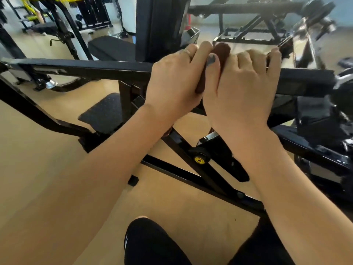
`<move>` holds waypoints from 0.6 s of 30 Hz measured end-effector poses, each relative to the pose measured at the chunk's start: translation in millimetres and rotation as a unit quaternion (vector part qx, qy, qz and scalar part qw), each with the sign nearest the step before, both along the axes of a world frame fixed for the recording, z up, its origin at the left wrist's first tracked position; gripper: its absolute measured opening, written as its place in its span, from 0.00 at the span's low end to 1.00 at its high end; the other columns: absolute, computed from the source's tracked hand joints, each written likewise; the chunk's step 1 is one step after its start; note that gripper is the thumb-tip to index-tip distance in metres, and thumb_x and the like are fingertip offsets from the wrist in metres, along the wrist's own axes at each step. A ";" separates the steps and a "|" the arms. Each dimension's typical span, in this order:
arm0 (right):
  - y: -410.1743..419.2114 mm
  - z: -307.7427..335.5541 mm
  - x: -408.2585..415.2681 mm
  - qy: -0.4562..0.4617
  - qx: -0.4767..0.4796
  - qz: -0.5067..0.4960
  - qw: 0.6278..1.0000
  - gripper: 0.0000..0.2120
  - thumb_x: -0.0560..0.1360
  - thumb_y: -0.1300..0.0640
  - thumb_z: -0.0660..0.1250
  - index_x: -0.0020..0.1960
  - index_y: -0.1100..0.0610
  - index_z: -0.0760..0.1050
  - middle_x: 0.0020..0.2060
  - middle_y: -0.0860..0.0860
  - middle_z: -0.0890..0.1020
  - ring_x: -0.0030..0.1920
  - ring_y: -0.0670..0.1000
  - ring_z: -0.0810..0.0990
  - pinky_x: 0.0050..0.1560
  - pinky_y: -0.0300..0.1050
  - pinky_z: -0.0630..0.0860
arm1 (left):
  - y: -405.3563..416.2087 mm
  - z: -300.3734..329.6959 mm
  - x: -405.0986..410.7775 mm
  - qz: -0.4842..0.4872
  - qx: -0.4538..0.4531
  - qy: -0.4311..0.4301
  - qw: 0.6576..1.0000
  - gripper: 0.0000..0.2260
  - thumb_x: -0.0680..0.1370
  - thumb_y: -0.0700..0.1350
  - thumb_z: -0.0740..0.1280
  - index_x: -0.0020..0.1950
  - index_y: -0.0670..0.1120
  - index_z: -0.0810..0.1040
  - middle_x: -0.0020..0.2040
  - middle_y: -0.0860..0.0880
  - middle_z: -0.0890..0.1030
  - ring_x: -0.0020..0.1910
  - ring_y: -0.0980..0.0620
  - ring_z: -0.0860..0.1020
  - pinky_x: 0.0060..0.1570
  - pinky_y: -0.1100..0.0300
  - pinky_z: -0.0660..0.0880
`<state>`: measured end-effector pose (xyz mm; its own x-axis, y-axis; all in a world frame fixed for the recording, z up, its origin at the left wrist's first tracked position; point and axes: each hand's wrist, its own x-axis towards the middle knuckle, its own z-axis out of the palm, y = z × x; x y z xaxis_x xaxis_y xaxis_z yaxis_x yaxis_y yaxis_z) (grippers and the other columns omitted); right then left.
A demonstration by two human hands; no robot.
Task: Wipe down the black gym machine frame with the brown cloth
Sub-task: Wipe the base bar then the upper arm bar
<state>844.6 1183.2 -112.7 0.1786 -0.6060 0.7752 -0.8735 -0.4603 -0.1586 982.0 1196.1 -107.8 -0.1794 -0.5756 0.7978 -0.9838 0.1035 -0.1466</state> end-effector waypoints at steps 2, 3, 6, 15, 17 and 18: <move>-5.4 -1.6 -14.4 0.002 -0.001 -0.013 1.000 0.32 0.86 0.44 0.42 0.62 0.61 0.80 0.63 0.60 0.82 0.71 0.62 0.73 0.78 0.64 0.54 | -1.7 -0.9 -11.9 -0.010 -0.005 0.017 1.000 0.15 0.78 0.49 0.70 0.62 0.43 0.77 0.46 0.47 0.82 0.39 0.48 0.81 0.37 0.55 0.78; -7.0 -3.1 -17.9 0.007 -0.006 -0.012 1.000 0.32 0.86 0.44 0.42 0.61 0.61 0.80 0.61 0.60 0.82 0.70 0.62 0.74 0.78 0.63 0.55 | -0.9 -1.2 -12.4 -0.014 -0.002 0.022 1.000 0.16 0.79 0.50 0.69 0.63 0.43 0.76 0.47 0.47 0.82 0.40 0.48 0.81 0.39 0.52 0.80; -8.9 -5.3 -16.4 0.011 -0.019 0.003 1.000 0.32 0.86 0.43 0.42 0.58 0.59 0.81 0.56 0.58 0.84 0.62 0.60 0.78 0.71 0.58 0.62 | 5.7 0.6 -1.8 -0.020 0.020 0.002 1.000 0.21 0.79 0.53 0.69 0.68 0.46 0.71 0.52 0.46 0.81 0.46 0.45 0.82 0.43 0.48 0.81; -16.1 -17.6 -20.8 -0.032 -0.072 0.055 0.995 0.28 0.85 0.43 0.49 0.56 0.61 0.82 0.50 0.57 0.84 0.55 0.60 0.80 0.65 0.57 0.65 | 31.5 -15.9 32.8 0.151 0.019 0.132 0.979 0.21 0.78 0.50 0.71 0.69 0.46 0.70 0.60 0.42 0.79 0.58 0.42 0.77 0.53 0.46 0.74; -15.5 -19.1 -21.0 -0.053 -0.075 0.075 0.993 0.27 0.85 0.45 0.50 0.56 0.61 0.82 0.49 0.57 0.84 0.55 0.60 0.79 0.66 0.56 0.65 | 25.6 -21.7 11.0 0.171 -0.037 0.130 0.976 0.18 0.81 0.52 0.68 0.67 0.45 0.72 0.58 0.44 0.80 0.56 0.44 0.78 0.50 0.51 0.74; -16.3 -20.2 -21.1 -0.056 -0.078 0.083 0.992 0.27 0.85 0.45 0.50 0.56 0.62 0.81 0.49 0.57 0.83 0.54 0.60 0.79 0.66 0.56 0.65 | 22.9 -24.8 -1.9 0.164 -0.056 0.130 0.976 0.17 0.82 0.53 0.67 0.67 0.44 0.73 0.58 0.44 0.80 0.55 0.46 0.78 0.50 0.56 0.73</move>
